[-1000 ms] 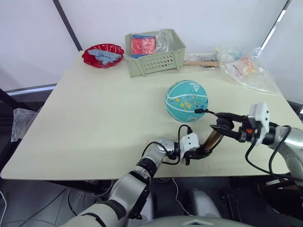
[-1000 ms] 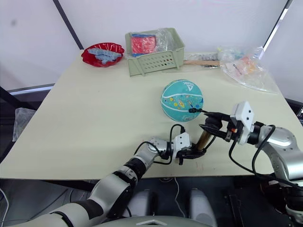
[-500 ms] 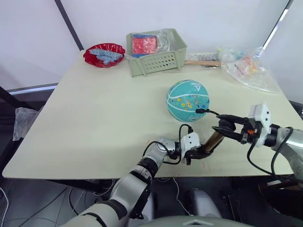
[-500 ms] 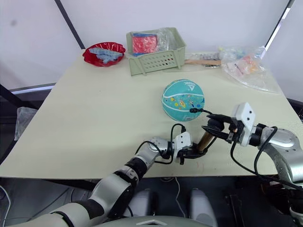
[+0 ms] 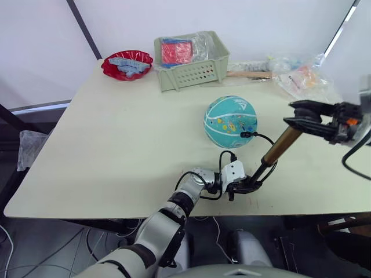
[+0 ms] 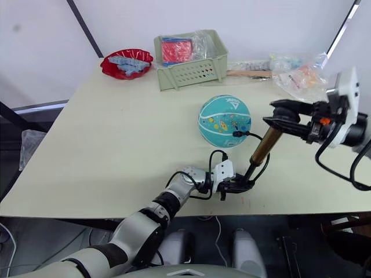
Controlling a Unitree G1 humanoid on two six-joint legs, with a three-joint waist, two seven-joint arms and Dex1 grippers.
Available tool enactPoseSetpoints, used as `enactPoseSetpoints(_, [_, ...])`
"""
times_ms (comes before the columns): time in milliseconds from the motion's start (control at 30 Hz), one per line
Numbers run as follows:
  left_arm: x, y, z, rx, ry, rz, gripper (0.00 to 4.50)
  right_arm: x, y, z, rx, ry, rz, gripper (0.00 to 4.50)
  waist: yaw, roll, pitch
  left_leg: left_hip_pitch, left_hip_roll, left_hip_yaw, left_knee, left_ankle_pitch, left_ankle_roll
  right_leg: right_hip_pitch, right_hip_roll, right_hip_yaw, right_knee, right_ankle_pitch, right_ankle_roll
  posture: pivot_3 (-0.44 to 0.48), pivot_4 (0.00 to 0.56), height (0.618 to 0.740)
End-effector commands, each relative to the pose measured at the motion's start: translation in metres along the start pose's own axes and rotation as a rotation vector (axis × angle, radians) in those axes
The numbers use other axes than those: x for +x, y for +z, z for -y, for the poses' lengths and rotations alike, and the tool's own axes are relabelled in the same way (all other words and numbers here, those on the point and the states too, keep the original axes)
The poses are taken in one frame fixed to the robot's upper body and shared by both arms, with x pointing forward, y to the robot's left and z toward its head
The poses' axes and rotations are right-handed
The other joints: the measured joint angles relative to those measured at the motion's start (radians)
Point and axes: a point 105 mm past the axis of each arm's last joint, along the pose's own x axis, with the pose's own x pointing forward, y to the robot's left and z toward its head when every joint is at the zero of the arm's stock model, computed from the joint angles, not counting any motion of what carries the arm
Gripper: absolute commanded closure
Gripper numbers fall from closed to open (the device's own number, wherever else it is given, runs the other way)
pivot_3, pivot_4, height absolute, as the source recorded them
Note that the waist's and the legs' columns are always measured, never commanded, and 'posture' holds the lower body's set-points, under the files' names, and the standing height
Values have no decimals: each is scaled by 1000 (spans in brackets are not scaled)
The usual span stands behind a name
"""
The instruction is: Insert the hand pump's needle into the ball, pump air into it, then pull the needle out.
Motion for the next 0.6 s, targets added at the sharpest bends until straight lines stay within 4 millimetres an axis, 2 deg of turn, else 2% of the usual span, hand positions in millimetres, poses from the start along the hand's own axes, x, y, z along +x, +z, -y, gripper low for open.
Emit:
enactPoseSetpoints(33, [-12,-44,16,-111,-11,-134,3349,-14,40,3,-102,-42,94,2870,0,0,0,-1,0,0,0,0,0,-1,0,0,0,0,0,0,150,735])
enactPoseSetpoints(133, [-12,-45,17,-106,-13,-138,3349,-15,44,3,-103,-43,96,2870,0,0,0,-1,0,0,0,0,0,-1,0,0,0,0,0,0,150,735])
enactPoseSetpoints(233, [-12,-46,18,-92,-20,-145,3349,-11,32,0,-81,-29,62,2870,0,0,1,-2,0,0,0,0,0,-2,0,1,0,0,0,0,150,735])
enactPoseSetpoints(467, [-11,-47,18,-70,-23,-160,3349,-2,-14,-7,-5,-12,0,2870,-1,-2,-1,-1,0,0,0,0,0,-1,0,0,0,0,0,0,150,735])
enactPoseSetpoints(600, [-12,-47,16,-65,-19,-165,3349,5,-50,-16,41,15,-68,2870,-3,-6,-3,0,1,0,0,0,0,0,1,-1,0,0,0,0,150,735])
